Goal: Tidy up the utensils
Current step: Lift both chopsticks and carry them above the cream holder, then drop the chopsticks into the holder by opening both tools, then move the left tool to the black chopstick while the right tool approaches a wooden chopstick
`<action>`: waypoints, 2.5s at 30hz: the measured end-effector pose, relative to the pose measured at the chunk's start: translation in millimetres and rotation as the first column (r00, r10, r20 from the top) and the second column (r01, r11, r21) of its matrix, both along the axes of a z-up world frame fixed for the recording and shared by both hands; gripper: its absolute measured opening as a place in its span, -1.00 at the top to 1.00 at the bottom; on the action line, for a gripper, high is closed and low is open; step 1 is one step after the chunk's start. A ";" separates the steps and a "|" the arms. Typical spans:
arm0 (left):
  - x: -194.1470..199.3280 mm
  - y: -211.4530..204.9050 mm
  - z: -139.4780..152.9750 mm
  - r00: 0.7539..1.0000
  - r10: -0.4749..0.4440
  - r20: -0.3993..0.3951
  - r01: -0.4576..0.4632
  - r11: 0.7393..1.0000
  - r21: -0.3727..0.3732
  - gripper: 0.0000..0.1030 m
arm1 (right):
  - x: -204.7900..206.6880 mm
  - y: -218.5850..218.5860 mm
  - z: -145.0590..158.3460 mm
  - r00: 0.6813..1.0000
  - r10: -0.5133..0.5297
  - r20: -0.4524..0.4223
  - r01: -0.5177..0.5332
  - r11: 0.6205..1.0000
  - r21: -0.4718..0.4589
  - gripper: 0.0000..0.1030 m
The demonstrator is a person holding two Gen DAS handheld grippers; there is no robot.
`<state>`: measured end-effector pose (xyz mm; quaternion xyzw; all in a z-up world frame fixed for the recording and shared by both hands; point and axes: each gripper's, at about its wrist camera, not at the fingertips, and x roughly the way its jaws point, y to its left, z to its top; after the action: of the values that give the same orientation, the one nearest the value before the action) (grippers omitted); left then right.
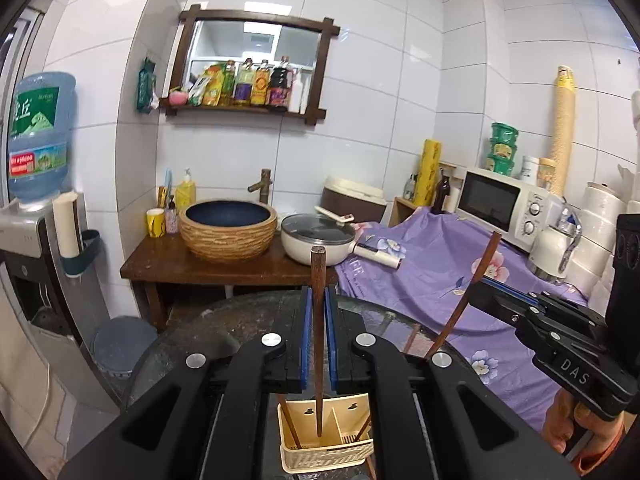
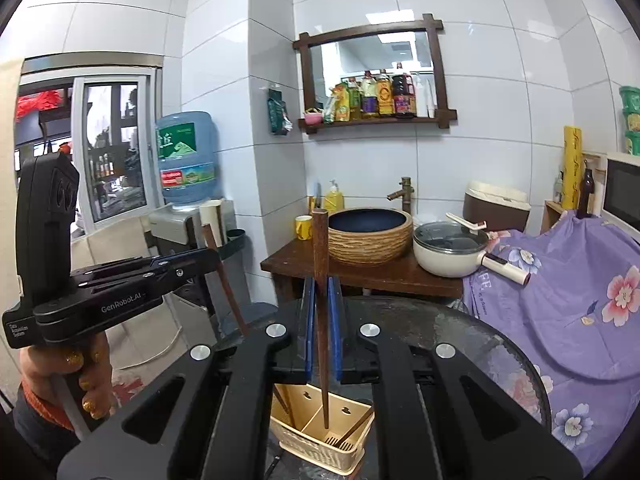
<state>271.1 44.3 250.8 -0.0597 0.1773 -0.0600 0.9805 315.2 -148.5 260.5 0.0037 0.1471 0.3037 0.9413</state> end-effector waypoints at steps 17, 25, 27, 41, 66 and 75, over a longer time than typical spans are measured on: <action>38.7 10.6 -104.5 0.977 0.020 -0.212 -0.027 0.999 -0.033 0.87 | 41.1 21.9 -114.3 0.982 -0.006 -0.187 0.000 0.999 -0.034 0.88; 38.7 9.8 -107.2 0.978 0.019 -0.207 -0.024 0.999 -0.022 0.87 | 40.6 21.0 -119.2 0.984 -0.010 -0.181 0.005 1.000 -0.027 0.89; 38.1 10.0 -106.9 0.979 0.018 -0.203 -0.023 0.999 -0.026 0.87 | 38.5 19.2 -118.1 0.985 -0.009 -0.173 0.006 1.000 -0.017 0.88; -20.6 10.4 -108.5 0.995 0.035 -0.091 -0.037 0.999 -0.017 -0.66 | 2.9 -16.5 -136.0 0.983 -0.090 -0.157 0.093 0.996 0.009 0.06; -71.2 33.2 -244.7 0.916 0.163 -0.368 -0.157 0.987 0.047 -0.78 | -40.5 -27.1 -276.7 0.880 -0.190 -0.436 0.113 0.974 -0.196 0.01; -68.9 29.4 -266.6 0.881 0.112 -0.459 -0.108 0.994 0.036 -0.02 | -35.2 -8.7 -299.0 0.858 -0.200 -0.473 0.079 0.962 -0.263 0.06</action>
<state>202.2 73.7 -15.8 -0.0774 0.4014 0.0123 0.9125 280.0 -157.2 -38.5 -0.0186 0.4175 0.2035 0.8854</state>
